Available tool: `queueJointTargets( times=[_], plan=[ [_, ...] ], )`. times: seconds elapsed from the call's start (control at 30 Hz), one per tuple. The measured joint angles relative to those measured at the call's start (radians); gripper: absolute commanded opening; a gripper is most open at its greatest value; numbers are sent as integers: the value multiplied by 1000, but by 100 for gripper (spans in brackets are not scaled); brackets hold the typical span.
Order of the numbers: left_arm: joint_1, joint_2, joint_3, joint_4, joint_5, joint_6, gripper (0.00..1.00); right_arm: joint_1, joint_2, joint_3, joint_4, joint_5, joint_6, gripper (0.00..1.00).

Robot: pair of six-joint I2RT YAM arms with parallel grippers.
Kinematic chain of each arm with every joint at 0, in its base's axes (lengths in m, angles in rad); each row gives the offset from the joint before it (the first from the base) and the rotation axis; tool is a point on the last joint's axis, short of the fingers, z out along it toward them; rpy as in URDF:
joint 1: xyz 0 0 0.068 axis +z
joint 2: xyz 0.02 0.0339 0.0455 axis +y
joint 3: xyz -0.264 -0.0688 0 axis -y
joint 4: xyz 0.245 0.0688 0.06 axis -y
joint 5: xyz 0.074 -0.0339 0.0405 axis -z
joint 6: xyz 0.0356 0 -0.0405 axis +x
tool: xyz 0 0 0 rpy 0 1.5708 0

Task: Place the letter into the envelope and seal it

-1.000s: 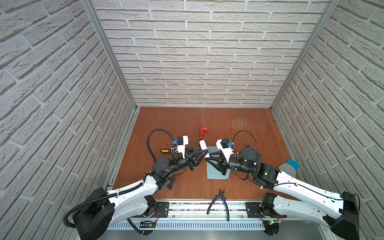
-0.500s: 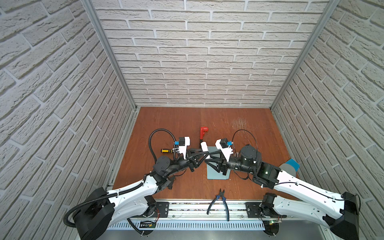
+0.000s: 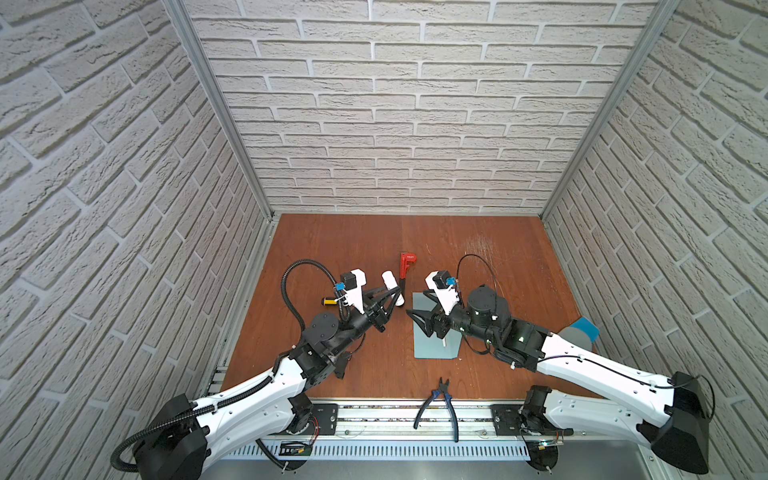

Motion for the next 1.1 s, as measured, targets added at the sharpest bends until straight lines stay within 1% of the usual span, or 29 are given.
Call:
queueJointTargets(
  times=[0.1, 0.2, 0.37, 0.47, 0.63, 0.87, 1.1],
  plan=[
    [3, 26, 0, -2, -18, 0, 0, 16, 37, -8, 42, 42, -31, 76],
    [4, 61, 0, 4, -26, -2, 0, 60, 79, -12, 87, 106, -74, 75],
    [5, 126, 0, 40, -33, -17, 0, 126, 145, -55, 238, 201, -138, 73],
    [5, 155, 1, 68, -34, -30, 0, 135, 169, -101, 333, 238, -167, 71],
    [5, 187, 1, 111, -37, -47, 0, 141, 196, -135, 437, 284, -212, 67],
    [5, 197, 2, 135, -39, -56, 0, 156, 202, -188, 579, 338, -274, 62],
    [5, 202, 16, 153, -39, -59, 0, 159, 254, -200, 669, 348, -322, 58]
  ],
)
